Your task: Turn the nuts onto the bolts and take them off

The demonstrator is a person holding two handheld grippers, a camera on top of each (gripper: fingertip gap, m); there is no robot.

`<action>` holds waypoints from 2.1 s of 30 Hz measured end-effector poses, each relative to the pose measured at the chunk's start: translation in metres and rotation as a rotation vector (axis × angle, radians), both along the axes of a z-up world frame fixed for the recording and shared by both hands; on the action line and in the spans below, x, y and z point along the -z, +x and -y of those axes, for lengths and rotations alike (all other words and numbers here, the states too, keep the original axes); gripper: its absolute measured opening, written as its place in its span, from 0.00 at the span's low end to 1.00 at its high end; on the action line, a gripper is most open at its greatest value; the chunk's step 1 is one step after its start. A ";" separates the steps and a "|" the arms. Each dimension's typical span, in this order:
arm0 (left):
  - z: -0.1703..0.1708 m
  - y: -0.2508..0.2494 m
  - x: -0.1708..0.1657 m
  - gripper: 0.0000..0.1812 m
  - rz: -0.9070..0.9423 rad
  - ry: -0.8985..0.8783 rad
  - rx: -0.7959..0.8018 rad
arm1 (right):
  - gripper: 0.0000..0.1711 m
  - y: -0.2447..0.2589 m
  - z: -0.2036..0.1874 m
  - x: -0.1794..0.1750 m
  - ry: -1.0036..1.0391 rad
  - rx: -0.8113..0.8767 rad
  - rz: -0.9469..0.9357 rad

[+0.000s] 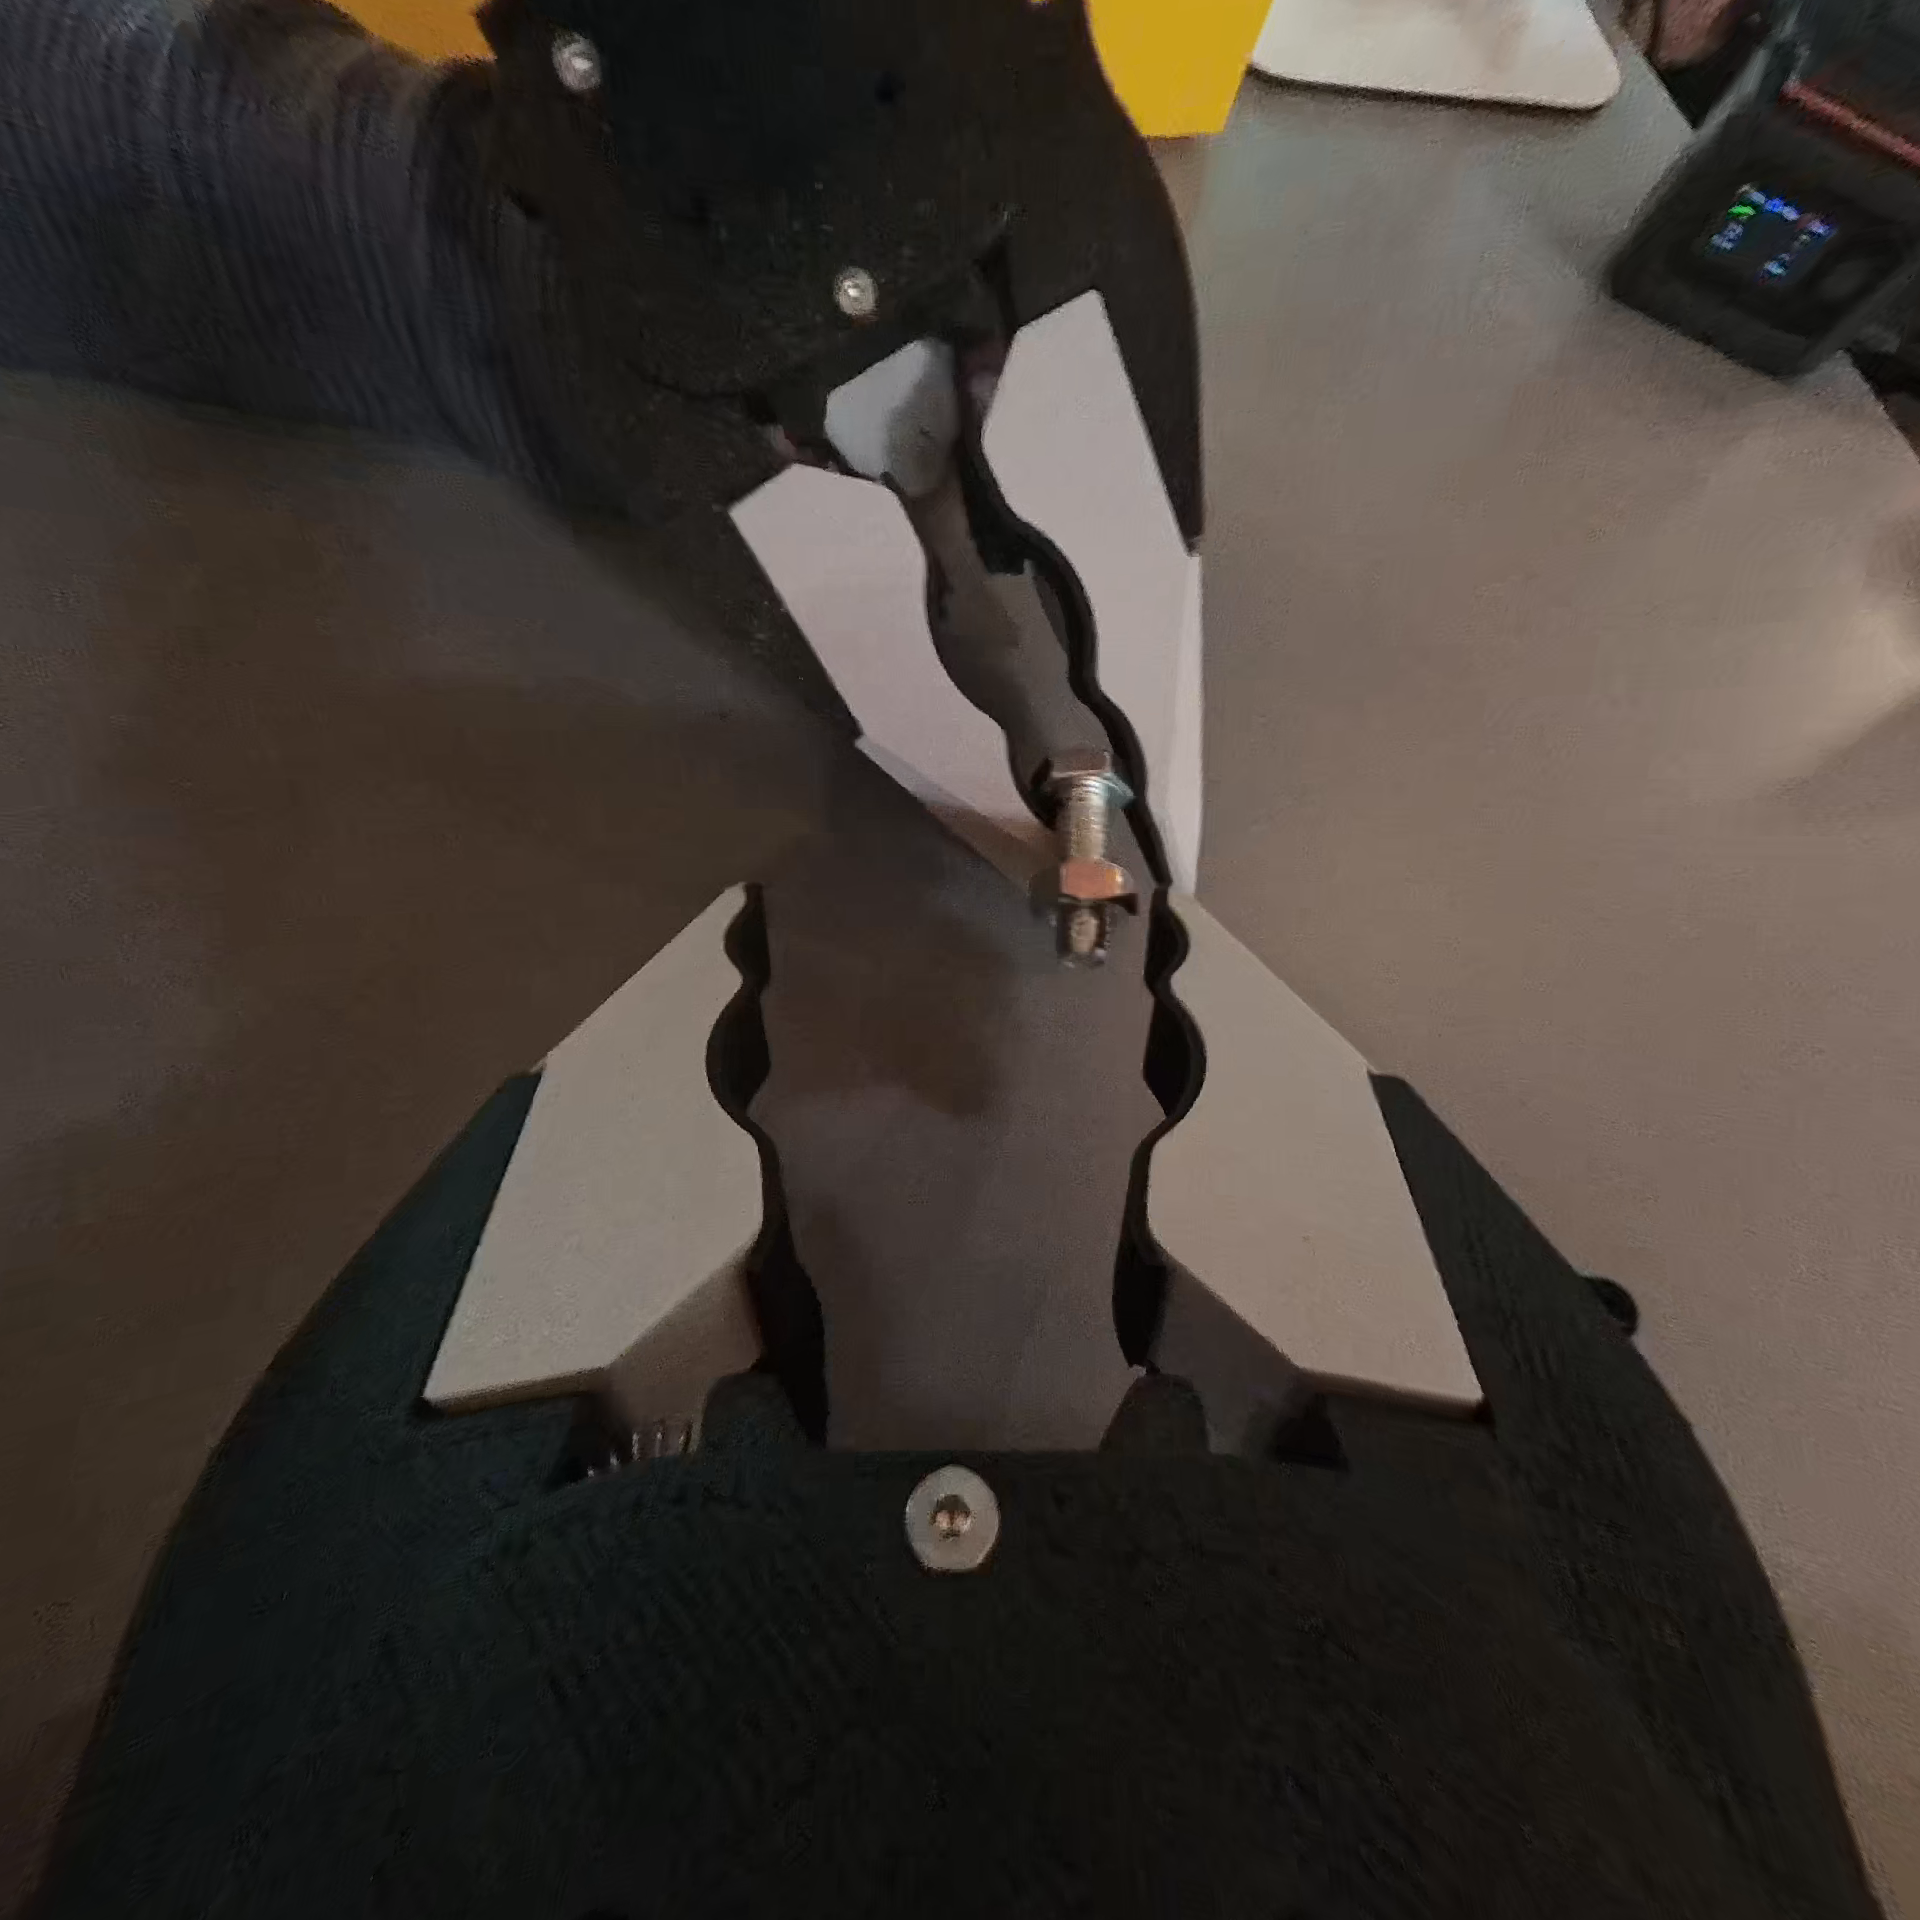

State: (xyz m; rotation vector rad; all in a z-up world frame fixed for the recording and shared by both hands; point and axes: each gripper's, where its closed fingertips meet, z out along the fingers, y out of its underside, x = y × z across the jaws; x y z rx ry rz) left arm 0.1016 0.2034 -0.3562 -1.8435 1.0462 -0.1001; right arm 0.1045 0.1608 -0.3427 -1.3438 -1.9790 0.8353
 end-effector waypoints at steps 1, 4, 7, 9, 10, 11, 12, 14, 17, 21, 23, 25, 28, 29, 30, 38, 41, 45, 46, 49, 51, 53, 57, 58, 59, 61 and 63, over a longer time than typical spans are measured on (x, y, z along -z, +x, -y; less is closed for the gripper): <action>0.000 0.000 0.000 0.07 0.000 0.001 0.000 | 0.43 0.000 0.003 -0.001 0.035 -0.023 -0.009; 0.000 0.000 0.000 0.07 0.000 -0.001 -0.002 | 0.30 0.003 0.022 -0.022 0.024 -0.134 -0.121; 0.000 0.000 0.000 0.07 0.002 -0.002 -0.003 | 0.37 0.001 0.007 -0.026 -0.007 -0.042 -0.124; 0.000 0.000 0.000 0.07 0.002 -0.002 -0.003 | 0.41 0.005 -0.007 -0.008 -0.002 0.024 -0.031; 0.000 0.000 0.000 0.07 0.003 -0.004 -0.004 | 0.42 0.007 -0.008 0.000 -0.026 0.033 0.011; 0.000 0.000 0.000 0.07 0.003 -0.004 -0.004 | 0.42 0.007 -0.006 0.005 -0.049 0.031 0.040; 0.000 0.000 0.000 0.07 0.003 -0.004 -0.003 | 0.42 0.006 -0.002 0.006 -0.056 0.016 0.048; 0.000 0.000 0.000 0.07 0.002 -0.003 -0.002 | 0.43 0.002 0.003 0.000 -0.001 -0.021 -0.003; 0.000 0.000 0.000 0.07 0.004 -0.006 -0.004 | 0.39 -0.002 0.027 -0.032 -0.008 -0.139 -0.198; 0.000 0.000 0.000 0.07 0.003 -0.005 -0.005 | 0.43 0.004 -0.006 -0.016 -0.060 0.029 -0.078; 0.000 0.000 0.000 0.07 0.004 -0.006 -0.005 | 0.45 0.008 -0.011 0.000 -0.108 0.060 0.017; 0.000 0.000 0.000 0.07 0.004 -0.006 -0.005 | 0.45 0.006 -0.003 0.005 -0.115 0.028 0.042; 0.000 0.000 0.000 0.07 0.001 -0.001 -0.001 | 0.47 0.000 0.009 -0.007 -0.011 -0.041 -0.038; 0.000 0.000 0.000 0.07 0.000 0.000 -0.002 | 0.45 0.001 0.015 -0.015 -0.006 -0.081 -0.087; 0.000 0.000 0.000 0.07 0.002 -0.004 -0.004 | 0.36 0.000 0.022 -0.026 -0.043 -0.113 -0.151; 0.000 0.000 0.000 0.07 0.004 -0.006 -0.005 | 0.45 0.001 0.003 -0.001 -0.095 0.018 0.011; 0.000 0.000 0.000 0.07 -0.002 0.001 0.000 | 0.44 -0.001 0.021 -0.018 0.002 -0.094 -0.097; 0.000 0.000 0.000 0.07 0.004 -0.005 -0.004 | 0.37 0.000 0.010 -0.033 -0.067 -0.027 -0.151; 0.000 0.000 0.000 0.07 0.003 -0.004 -0.004 | 0.40 0.003 0.001 -0.023 -0.076 0.024 -0.095; 0.000 0.000 0.000 0.07 0.006 -0.008 -0.005 | 0.44 0.007 -0.007 -0.004 -0.110 0.068 0.016; 0.000 0.000 0.000 0.07 0.005 -0.006 -0.005 | 0.43 0.004 0.003 -0.007 -0.090 0.017 -0.004; 0.000 0.000 0.000 0.07 0.004 -0.005 -0.006 | 0.40 0.005 0.020 -0.021 -0.040 -0.084 -0.093; 0.000 0.000 0.000 0.07 0.006 -0.007 -0.006 | 0.34 0.004 0.014 -0.036 -0.045 -0.041 -0.159; 0.000 0.000 0.000 0.07 0.006 -0.007 -0.006 | 0.36 0.007 0.003 -0.028 -0.054 0.011 -0.112; 0.000 0.000 0.000 0.07 0.006 -0.008 -0.006 | 0.37 0.009 -0.005 -0.019 -0.066 0.051 -0.067; 0.000 0.000 0.000 0.07 0.006 -0.008 -0.006 | 0.41 0.012 -0.009 -0.008 -0.088 0.078 -0.001; 0.000 0.000 0.000 0.07 0.006 -0.008 -0.006 | 0.41 0.012 -0.001 -0.006 -0.079 0.047 0.011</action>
